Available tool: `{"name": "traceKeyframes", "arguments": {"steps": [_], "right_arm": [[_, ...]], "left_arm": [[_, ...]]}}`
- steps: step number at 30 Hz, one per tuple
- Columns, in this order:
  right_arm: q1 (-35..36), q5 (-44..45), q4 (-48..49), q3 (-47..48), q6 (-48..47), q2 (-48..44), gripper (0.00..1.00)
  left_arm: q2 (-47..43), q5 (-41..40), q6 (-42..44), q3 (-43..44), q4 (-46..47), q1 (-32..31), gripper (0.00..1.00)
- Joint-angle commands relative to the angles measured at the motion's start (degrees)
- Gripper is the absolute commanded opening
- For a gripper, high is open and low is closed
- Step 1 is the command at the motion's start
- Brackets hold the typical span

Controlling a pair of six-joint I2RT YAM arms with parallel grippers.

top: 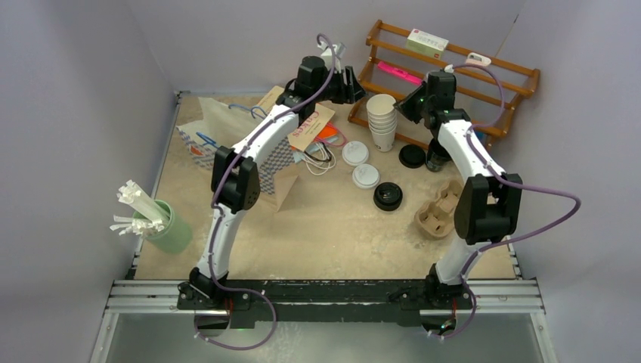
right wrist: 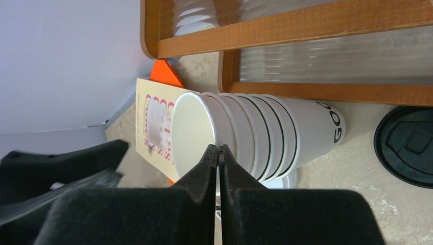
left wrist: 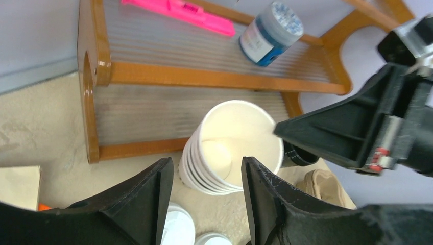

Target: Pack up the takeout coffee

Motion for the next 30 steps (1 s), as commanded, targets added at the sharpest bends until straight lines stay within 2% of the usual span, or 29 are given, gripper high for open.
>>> {"name": "traceKeyframes", "arguments": {"steps": [1, 8, 11, 12, 14, 16, 17, 18, 21, 23, 25, 30], "right_arm": [[-0.2, -3.5, 4.2, -2.0, 2.2, -3.3, 0.00], [-0.2, -2.3, 2.9, -4.2, 2.9, -5.0, 0.00], [-0.2, -0.8, 0.9, -4.9, 3.0, -6.2, 0.00], [-0.2, 0.0, 0.0, -5.1, 2.9, -6.6, 0.04], [-0.2, 1.6, -1.8, -5.5, 2.6, -7.5, 0.18], [-0.2, 3.3, -3.6, -5.5, 1.9, -8.2, 0.34], [-0.2, 4.2, -4.7, -5.2, 1.3, -8.6, 0.45], [-0.2, 4.8, -5.8, -4.7, 0.5, -8.7, 0.53], [-0.2, 7.3, -9.2, -2.1, -2.2, -9.2, 0.70], [-0.2, 9.0, -12.1, -0.3, -3.8, -9.3, 0.76], [-0.2, 11.3, -14.5, 1.3, -5.2, -9.4, 0.78], [0.1, 14.6, -20.1, 7.8, -12.2, -7.5, 0.72]], "left_arm": [[1.8, 1.4, -2.2, 3.0, 1.0, 0.2, 0.55], [3.2, 4.1, -4.9, 2.4, 4.7, -0.5, 0.57], [3.8, 5.1, -6.5, 2.2, 6.8, -1.0, 0.55], [4.0, 5.7, -7.2, 2.1, 8.2, -1.1, 0.52], [4.5, 7.0, -8.8, 1.8, 10.2, -1.4, 0.46], [4.6, 7.6, -9.1, 1.8, 10.8, -1.6, 0.45], [4.5, 7.6, -8.8, 1.7, 10.7, -1.8, 0.45], [4.3, 7.4, -8.5, 1.5, 10.5, -1.8, 0.45], [3.2, 6.8, -7.9, -0.1, 10.4, -1.7, 0.45], [2.3, 6.5, -8.2, -1.8, 11.4, -1.7, 0.44], [1.9, 6.2, -9.1, -3.3, 12.7, -1.7, 0.41], [2.9, 6.6, -12.7, -4.9, 16.0, -1.8, 0.35]]}}
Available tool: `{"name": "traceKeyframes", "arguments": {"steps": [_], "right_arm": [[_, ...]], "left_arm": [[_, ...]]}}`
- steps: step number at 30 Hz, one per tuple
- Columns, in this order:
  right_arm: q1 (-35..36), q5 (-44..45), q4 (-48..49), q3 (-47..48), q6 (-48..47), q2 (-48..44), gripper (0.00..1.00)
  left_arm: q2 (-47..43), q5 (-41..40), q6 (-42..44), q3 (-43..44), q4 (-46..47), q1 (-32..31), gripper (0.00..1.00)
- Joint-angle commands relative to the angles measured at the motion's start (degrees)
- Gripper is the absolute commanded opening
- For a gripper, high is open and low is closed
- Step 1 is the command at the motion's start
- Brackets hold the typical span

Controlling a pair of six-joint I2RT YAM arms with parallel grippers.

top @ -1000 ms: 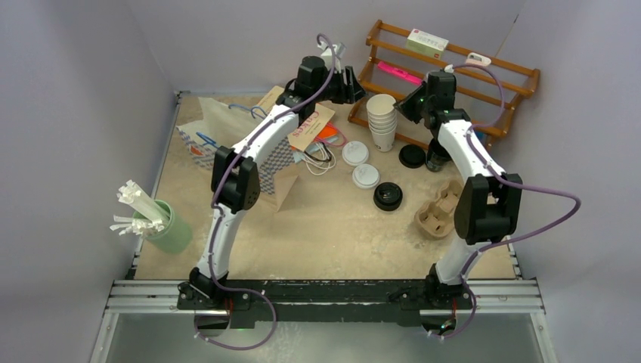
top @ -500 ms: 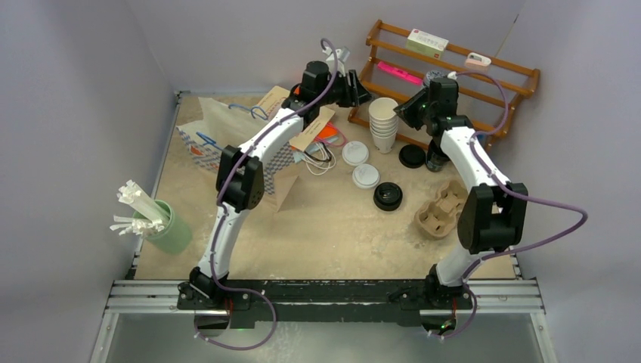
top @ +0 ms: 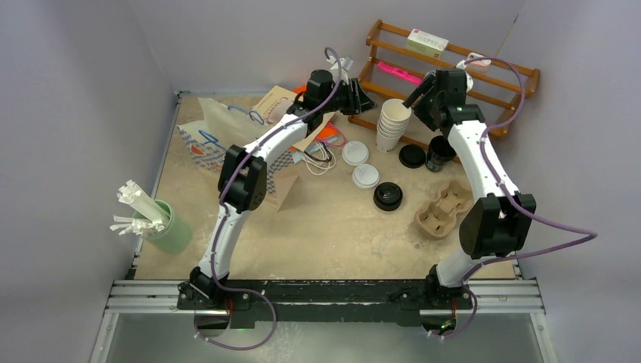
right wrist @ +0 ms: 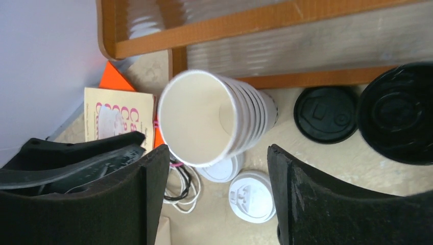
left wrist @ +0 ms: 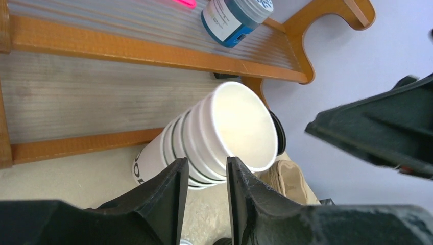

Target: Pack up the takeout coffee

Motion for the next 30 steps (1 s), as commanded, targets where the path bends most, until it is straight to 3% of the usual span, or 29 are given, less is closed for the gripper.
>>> {"name": "traceKeyframes", "arguments": {"steps": [1, 5, 11, 19, 30], "right_arm": [[0.5, 4.7, -6.4, 8.0, -8.3, 0.5, 0.69], [1.9, 0.4, -6.5, 13.4, -17.0, 4.1, 0.63], [6.7, 1.2, -10.5, 21.7, -27.0, 11.4, 0.56], [9.2, 1.7, -10.0, 23.8, -29.9, 15.3, 0.47], [9.7, 3.1, -10.4, 25.1, -30.2, 17.4, 0.29]], "left_arm": [[-1.0, 0.7, -4.0, -0.9, 6.3, 0.2, 0.35], [-0.5, 0.6, -7.0, -2.6, 9.3, 0.2, 0.34], [0.6, 1.4, -11.2, -4.0, 13.0, 0.1, 0.32], [2.5, 1.3, -14.3, -3.7, 15.1, 0.0, 0.23], [5.6, 2.5, -17.1, -1.9, 16.3, -0.4, 0.24]]}}
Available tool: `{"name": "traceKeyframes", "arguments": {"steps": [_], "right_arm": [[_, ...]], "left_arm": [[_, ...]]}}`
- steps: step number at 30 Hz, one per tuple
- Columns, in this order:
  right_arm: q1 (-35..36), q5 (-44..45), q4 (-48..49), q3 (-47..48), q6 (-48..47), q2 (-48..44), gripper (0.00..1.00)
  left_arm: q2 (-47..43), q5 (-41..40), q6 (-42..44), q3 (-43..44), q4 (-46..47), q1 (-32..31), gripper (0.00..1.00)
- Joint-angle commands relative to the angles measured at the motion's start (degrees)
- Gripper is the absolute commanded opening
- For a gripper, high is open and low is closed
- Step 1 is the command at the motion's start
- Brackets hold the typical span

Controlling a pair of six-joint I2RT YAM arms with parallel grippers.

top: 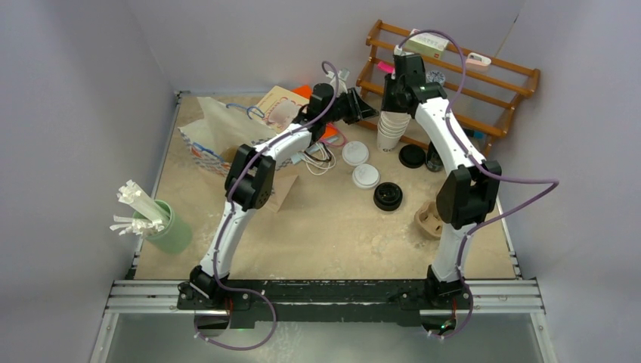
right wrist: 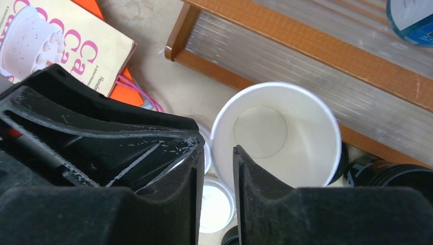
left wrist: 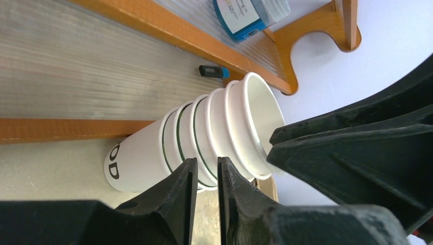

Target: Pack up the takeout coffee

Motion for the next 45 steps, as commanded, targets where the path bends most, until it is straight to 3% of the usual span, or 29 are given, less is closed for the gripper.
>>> {"name": "traceKeyframes", "arguments": {"steps": [1, 5, 13, 24, 33, 36, 38, 45], "right_arm": [[0.4, 0.9, -0.2, 2.7, -1.3, -0.1, 0.28], [0.4, 0.3, -0.2, 2.9, -1.4, 0.4, 0.28], [0.8, -1.2, -0.9, 4.0, -1.1, 2.3, 0.26], [0.8, -1.9, -1.3, 4.3, -0.5, 2.7, 0.00], [1.0, -3.8, -1.2, 4.6, 0.0, 2.1, 0.02], [1.2, -3.3, -1.3, 4.5, 0.0, 1.4, 0.24], [1.3, -3.1, -1.4, 4.1, 0.0, 1.2, 0.27], [1.3, -2.7, -1.3, 3.5, 0.0, 0.6, 0.13]], "left_arm": [[1.0, 1.7, -2.3, 2.4, 4.4, -0.3, 0.26], [1.2, 2.1, -3.3, 2.3, 5.1, -0.3, 0.32], [0.9, 2.4, -3.8, 1.9, 6.2, -0.3, 0.32], [2.1, 3.5, -6.4, 1.3, 8.7, -0.4, 0.37], [2.1, 3.4, -7.2, 1.2, 9.6, -0.7, 0.44], [1.7, 3.3, -7.4, 0.3, 9.9, -0.7, 0.42], [1.2, 2.9, -7.3, -0.6, 10.2, -0.7, 0.41], [1.0, 2.7, -8.0, -1.3, 11.2, -0.7, 0.36]]}}
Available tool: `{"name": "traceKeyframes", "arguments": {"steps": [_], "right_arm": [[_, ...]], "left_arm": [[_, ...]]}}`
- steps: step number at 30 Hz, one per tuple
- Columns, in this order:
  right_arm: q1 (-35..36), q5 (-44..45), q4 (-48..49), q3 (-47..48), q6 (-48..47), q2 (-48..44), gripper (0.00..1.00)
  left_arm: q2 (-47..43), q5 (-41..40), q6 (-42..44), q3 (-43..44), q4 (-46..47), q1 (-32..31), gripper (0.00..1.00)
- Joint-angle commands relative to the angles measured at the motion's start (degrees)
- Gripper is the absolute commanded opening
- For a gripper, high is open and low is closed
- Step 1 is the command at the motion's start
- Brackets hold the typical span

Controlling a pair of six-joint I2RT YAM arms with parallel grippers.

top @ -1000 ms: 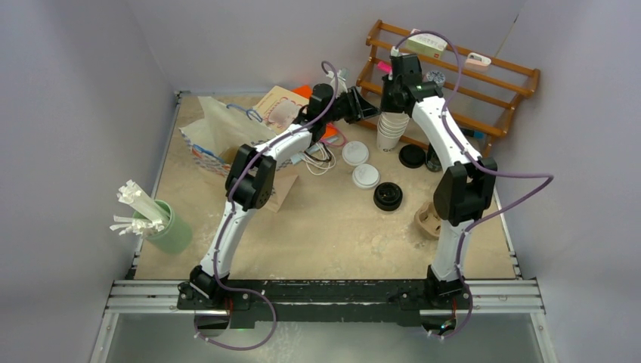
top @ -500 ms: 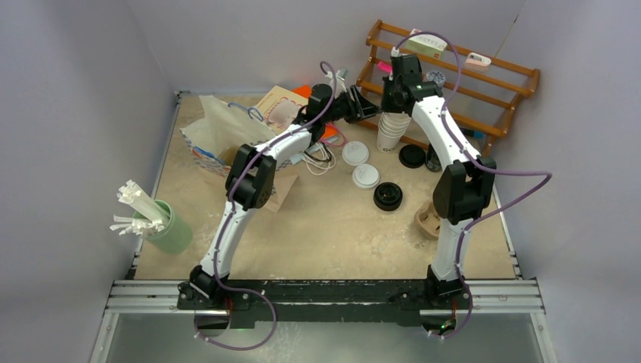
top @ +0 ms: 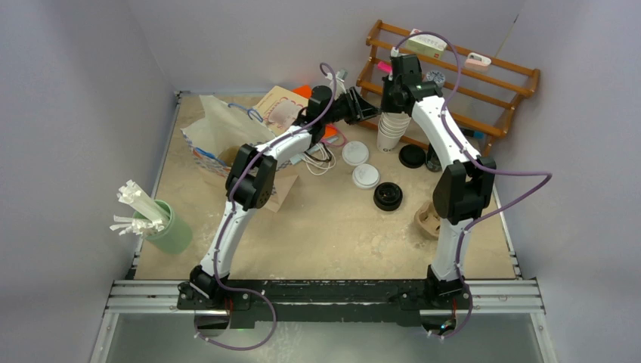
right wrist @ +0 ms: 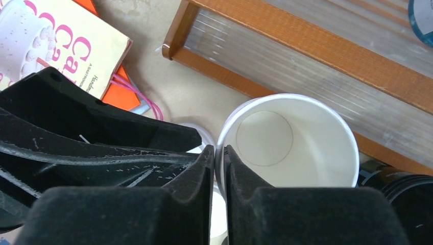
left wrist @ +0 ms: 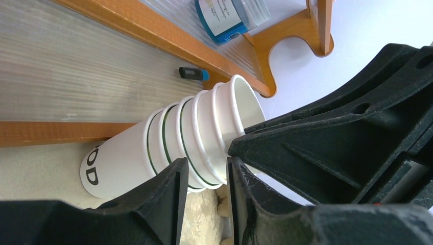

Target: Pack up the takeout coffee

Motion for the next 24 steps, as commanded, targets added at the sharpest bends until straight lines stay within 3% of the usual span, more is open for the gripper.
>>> {"name": "traceKeyframes", "arguments": {"steps": [1, 3, 6, 8, 24], "right_arm": [[0.9, -2.2, -0.7, 1.1, 0.3, -2.6, 0.11], [1.0, -2.3, -0.7, 0.9, 0.5, -2.8, 0.12], [0.9, -2.8, -0.6, 0.8, 0.4, -3.1, 0.29], [1.0, -2.8, -0.5, 0.8, 0.4, -3.3, 0.31], [1.0, -3.3, -0.5, 0.5, 1.4, -3.8, 0.11]], "left_arm": [[-0.1, 0.5, -1.7, -0.1, 4.5, -0.8, 0.36], [-0.1, 0.7, -2.1, -0.1, 4.8, -0.7, 0.36], [-0.1, 0.8, -2.1, -0.1, 4.9, -0.8, 0.38], [-0.1, 0.9, -2.1, -0.1, 5.0, -0.9, 0.38], [0.1, 1.0, -2.7, 0.0, 5.1, -1.1, 0.38]]}}
